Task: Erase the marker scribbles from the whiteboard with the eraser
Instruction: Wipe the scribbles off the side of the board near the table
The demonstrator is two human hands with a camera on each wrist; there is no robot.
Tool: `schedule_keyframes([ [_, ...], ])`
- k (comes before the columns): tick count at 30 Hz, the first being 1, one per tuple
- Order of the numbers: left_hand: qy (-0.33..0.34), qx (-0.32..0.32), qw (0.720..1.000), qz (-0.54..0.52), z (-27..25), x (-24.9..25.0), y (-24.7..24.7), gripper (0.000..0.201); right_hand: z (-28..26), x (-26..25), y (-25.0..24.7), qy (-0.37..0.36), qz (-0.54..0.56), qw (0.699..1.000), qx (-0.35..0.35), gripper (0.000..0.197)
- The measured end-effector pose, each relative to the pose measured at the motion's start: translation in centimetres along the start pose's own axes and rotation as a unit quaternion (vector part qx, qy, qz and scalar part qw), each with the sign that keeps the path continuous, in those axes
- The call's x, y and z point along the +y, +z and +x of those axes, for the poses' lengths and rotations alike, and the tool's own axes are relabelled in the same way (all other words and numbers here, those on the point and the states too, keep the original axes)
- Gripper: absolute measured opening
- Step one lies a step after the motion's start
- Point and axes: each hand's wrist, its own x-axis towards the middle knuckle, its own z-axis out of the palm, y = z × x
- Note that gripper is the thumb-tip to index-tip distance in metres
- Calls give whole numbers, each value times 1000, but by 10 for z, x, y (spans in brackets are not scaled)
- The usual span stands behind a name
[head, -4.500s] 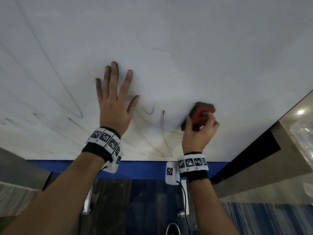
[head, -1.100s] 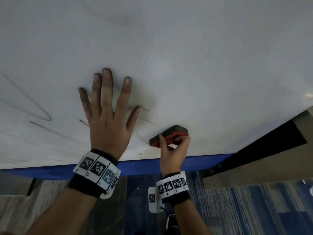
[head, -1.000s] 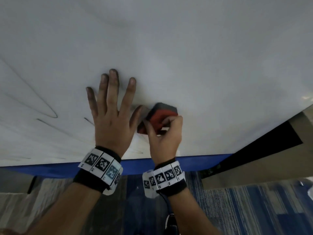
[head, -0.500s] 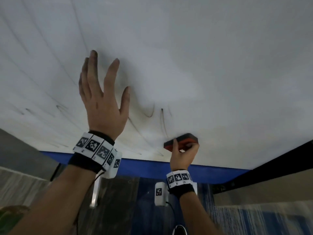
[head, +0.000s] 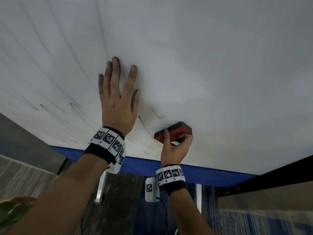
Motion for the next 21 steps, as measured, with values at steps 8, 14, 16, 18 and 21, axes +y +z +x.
schedule_keyframes([
  [8, 42, -27, 998, 36, -1, -18, -9, 60, -7, -79, 52, -241, -64, 968, -34, 44],
  [14, 47, -5, 999, 25, -5, -19, 1, 51, -5, 65, 5, -44, -121, 990, -49, 43],
  [16, 47, 4, 999, 19, -6, -20, 8, 49, 3, 104, -16, 49, -98, 994, -3, 36],
  [18, 40, 17, 999, 13, -6, -18, 11, 49, 15, 135, -33, 110, -81, 990, 35, 36],
  [21, 30, 19, 999, 6, -10, -15, 18, 50, 40, 183, -47, 203, -53, 976, 55, 41],
])
